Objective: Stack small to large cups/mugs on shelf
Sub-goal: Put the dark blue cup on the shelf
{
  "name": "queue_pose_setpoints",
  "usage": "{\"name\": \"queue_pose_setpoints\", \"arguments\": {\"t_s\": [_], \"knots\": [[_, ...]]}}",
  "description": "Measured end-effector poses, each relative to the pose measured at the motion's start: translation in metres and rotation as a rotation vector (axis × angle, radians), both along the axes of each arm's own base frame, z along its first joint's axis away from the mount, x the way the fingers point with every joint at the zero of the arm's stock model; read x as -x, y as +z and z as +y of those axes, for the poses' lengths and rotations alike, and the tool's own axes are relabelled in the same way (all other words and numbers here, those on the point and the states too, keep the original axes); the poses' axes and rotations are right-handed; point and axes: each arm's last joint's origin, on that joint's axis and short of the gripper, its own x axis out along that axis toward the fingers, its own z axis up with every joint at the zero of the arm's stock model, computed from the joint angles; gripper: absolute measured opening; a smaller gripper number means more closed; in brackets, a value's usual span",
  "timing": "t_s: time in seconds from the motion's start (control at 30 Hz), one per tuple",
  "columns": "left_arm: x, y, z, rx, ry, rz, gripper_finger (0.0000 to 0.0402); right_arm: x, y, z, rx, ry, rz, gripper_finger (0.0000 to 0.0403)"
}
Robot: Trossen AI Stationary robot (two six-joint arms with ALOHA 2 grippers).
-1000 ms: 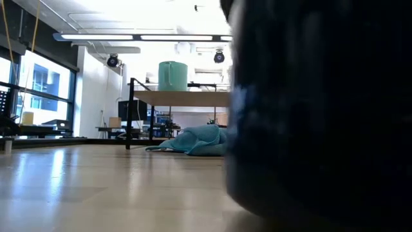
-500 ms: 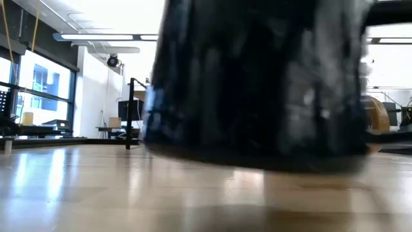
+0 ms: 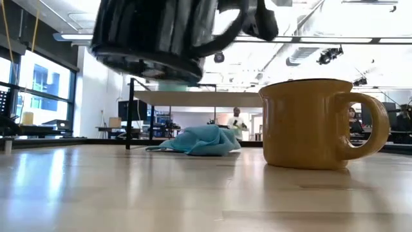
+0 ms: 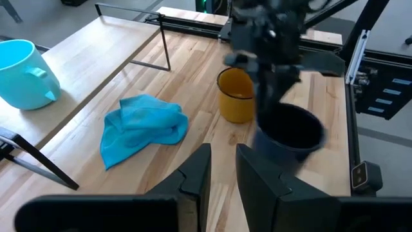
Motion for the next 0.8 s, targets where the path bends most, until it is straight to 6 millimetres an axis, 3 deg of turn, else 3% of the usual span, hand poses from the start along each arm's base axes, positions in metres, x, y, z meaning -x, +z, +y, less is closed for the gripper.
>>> {"name": "queue_pose_setpoints", "arguments": {"t_s": [0.43, 0.8], "knots": [[0.002, -0.001, 0.003, -0.031, 0.0, 0.023, 0.0062, -0.008, 0.073, -0.056, 0.161, -0.291, 0.041, 0.0], [0.003, -0.001, 0.004, -0.052, 0.0, 0.037, 0.0062, -0.004, 0.104, -0.096, 0.143, -0.473, 0.063, 0.0]]}}
